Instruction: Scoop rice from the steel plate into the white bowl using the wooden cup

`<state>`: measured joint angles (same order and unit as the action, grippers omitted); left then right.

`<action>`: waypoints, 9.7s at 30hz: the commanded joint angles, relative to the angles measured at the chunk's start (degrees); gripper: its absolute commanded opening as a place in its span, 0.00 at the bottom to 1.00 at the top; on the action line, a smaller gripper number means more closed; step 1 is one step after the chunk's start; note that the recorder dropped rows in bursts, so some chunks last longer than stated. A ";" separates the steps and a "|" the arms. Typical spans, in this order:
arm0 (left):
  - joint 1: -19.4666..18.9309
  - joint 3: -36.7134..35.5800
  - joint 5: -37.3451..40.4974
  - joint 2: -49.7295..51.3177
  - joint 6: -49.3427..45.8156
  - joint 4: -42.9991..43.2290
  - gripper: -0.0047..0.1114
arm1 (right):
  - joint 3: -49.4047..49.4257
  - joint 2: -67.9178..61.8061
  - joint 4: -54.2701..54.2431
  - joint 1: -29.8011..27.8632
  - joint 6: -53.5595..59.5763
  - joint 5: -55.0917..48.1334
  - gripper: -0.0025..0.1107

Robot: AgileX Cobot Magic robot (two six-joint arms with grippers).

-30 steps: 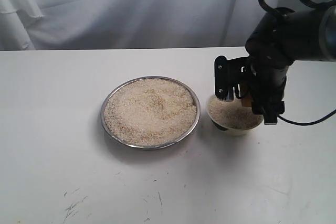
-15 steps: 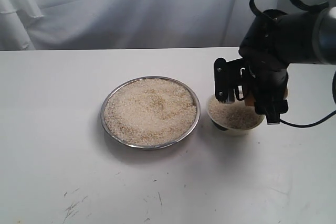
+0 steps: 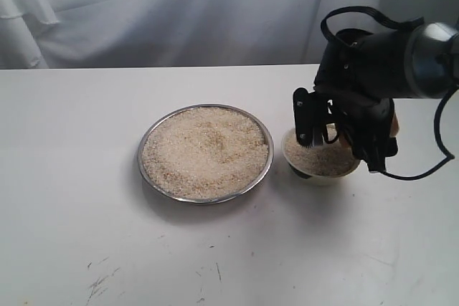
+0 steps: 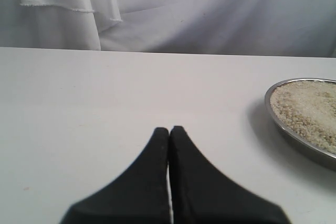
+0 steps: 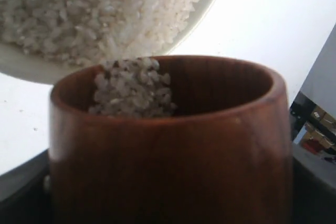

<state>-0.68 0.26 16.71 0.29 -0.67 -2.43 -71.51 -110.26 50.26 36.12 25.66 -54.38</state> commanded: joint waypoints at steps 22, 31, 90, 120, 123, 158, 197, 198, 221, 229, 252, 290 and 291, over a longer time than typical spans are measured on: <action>0.09 -0.26 -0.36 -0.29 0.18 -0.04 0.04 | 0.01 0.32 10.32 6.64 -2.55 -2.07 0.02; 0.09 -0.26 -0.36 -0.29 0.18 -0.04 0.04 | 0.01 -0.54 11.82 6.86 -3.40 -5.69 0.02; 0.09 -0.26 -0.36 -0.29 0.18 -0.04 0.04 | -5.11 1.71 -11.51 8.89 2.24 28.70 0.02; 0.09 -0.26 -0.36 -0.29 0.18 -0.04 0.04 | -17.04 -13.10 21.36 9.38 3.64 23.79 0.02; 0.09 -0.26 -0.36 -0.29 0.18 -0.04 0.04 | -17.04 -13.74 23.20 9.38 5.66 22.47 0.02; 0.09 -0.26 -0.36 -0.29 0.18 -0.04 0.04 | -18.63 -18.57 38.44 12.01 5.31 23.88 0.02; 0.09 -0.26 -0.36 -0.29 0.18 -0.04 0.04 | -25.13 -24.58 3.87 12.53 28.78 25.48 0.02; 0.09 -0.26 -0.36 -0.29 0.18 -0.04 0.04 | -25.13 -24.58 2.59 12.54 28.96 25.79 0.02; 0.09 -0.26 -0.36 -0.29 0.18 -0.04 0.04 | -25.44 -22.90 -26.36 9.90 46.75 26.16 0.02; 0.09 -0.26 -0.36 -0.29 0.18 -0.04 0.04 | -25.44 -22.86 -41.38 9.48 56.99 25.77 0.02; 0.09 -0.26 -0.36 -0.29 0.18 -0.04 0.04 | -25.44 -22.06 -56.53 5.46 61.22 25.16 0.02; 0.09 -0.26 -0.36 -0.29 0.18 -0.04 0.04 | -25.44 -22.30 -75.31 3.84 70.51 23.18 0.02; 0.09 -0.26 -0.36 -0.29 0.18 -0.04 0.04 | -25.44 -22.30 -75.31 3.84 70.51 23.18 0.02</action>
<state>-0.68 0.26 16.71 0.29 -0.67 -2.43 -97.07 -132.87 -23.75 40.32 95.77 -30.62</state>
